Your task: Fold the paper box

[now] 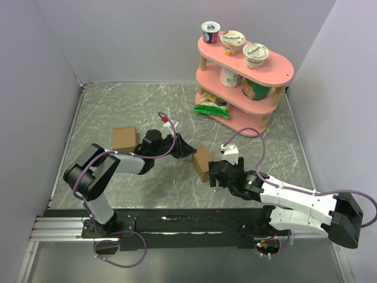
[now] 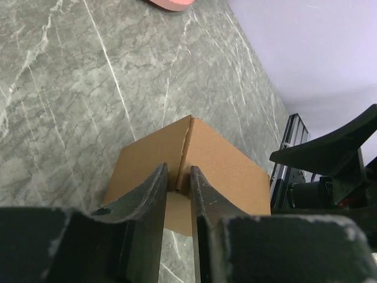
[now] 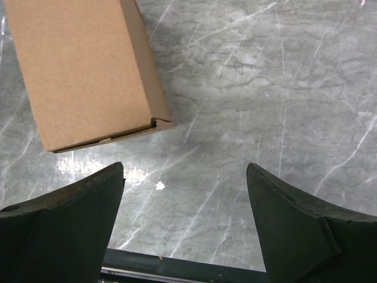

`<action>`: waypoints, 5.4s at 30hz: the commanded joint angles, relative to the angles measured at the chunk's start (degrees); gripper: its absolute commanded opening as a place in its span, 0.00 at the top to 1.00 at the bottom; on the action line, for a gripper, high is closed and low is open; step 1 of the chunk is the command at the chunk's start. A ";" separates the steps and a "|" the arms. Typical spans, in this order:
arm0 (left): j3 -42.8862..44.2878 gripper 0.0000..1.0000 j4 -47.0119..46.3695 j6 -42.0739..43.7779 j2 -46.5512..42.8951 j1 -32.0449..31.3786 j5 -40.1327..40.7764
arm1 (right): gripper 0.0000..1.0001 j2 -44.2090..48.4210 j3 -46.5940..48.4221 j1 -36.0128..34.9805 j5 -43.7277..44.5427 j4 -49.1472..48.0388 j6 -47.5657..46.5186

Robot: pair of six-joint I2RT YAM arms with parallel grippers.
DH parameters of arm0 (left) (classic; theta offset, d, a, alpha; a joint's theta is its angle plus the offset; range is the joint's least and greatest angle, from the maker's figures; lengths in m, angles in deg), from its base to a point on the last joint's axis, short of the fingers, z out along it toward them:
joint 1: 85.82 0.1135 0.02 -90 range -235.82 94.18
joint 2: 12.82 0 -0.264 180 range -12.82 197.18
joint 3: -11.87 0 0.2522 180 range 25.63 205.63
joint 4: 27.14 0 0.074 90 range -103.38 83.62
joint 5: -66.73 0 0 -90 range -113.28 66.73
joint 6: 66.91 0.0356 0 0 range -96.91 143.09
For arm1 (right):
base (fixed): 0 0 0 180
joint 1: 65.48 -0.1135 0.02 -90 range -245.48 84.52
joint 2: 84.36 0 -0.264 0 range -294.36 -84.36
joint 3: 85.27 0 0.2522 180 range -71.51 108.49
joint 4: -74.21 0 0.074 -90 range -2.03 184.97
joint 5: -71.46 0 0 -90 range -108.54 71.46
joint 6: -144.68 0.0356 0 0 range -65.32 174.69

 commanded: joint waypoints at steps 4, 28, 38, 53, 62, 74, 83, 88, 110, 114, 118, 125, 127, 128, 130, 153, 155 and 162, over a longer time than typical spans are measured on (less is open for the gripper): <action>-1.45 0.77 5.41 3.53 0.53 -1.16 1.65 | 0.03 8.75 -0.94 5.18 -7.53 -6.78 -4.92; -6.38 0.76 2.60 3.98 -1.23 -1.16 4.38 | 0.06 -4.77 -1.02 9.33 -19.68 -17.86 -11.79; -8.05 0.75 1.72 4.24 -3.77 -1.16 5.00 | 0.21 -8.73 2.57 2.92 -6.34 -16.01 -13.01; -7.96 0.69 3.21 6.35 -6.15 -1.16 5.17 | 0.13 -13.74 1.79 -2.98 8.36 -30.50 -33.30; -8.05 0.71 3.83 8.72 -6.06 -1.16 5.08 | 0.05 -13.56 0.37 -2.98 -0.41 -38.17 -47.37; -13.40 0.71 6.03 8.29 -10.45 -1.16 12.55 | 0.12 -15.77 5.47 -5.52 -11.15 -29.73 -40.88; -17.63 0.69 6.47 5.21 -11.34 -1.16 15.89 | 0.11 -18.13 9.07 -6.93 -10.63 -24.46 -32.79; -17.37 0.66 5.14 3.36 -9.76 -1.16 15.98 | 0.10 -22.97 12.41 -7.29 -8.34 -22.44 -30.07; -11.21 0.04 30.00 4.33 -34.09 2.62 26.09 | 0.00 -20.23 9.24 -9.75 -14.68 -14.00 -27.53; -10.86 0.04 32.21 4.77 -38.40 3.76 26.88 | 0.01 -23.67 11.89 -8.70 -10.46 -11.89 -26.29; -9.98 0.04 34.76 5.64 -41.21 5.25 26.53 | 0.03 -26.83 12.33 -5.54 -8.51 -13.72 -26.55; -9.11 0.04 36.17 6.43 -42.71 6.66 25.57 | 0.05 -28.77 12.85 1.67 -10.80 -23.04 -33.39; -8.75 0.04 36.44 6.61 -42.54 7.10 25.13 | 0.04 -29.30 13.20 2.82 -11.59 -25.76 -35.42; -8.49 0.04 36.44 6.70 -42.54 7.27 24.86 | 0.04 -29.56 13.56 3.43 -11.59 -26.38 -37.17; -8.31 0.04 36.35 6.79 -42.71 7.89 24.25 | 0.02 -29.22 14.52 3.70 -11.33 -26.83 -37.54; -1.55 0.04 44.34 9.33 -55.36 26.00 16.86 | 0.00 19.29 0.21 44.82 -31.11 -25.95 -22.77; -0.06 0.04 46.54 9.95 -55.72 26.00 17.56 | 0.00 23.68 -0.41 46.41 -29.70 -24.90 -23.47; 0.30 0.04 47.16 9.60 -56.34 25.91 18.53 | 0.00 28.27 -1.21 47.38 -25.74 -23.05 -24.18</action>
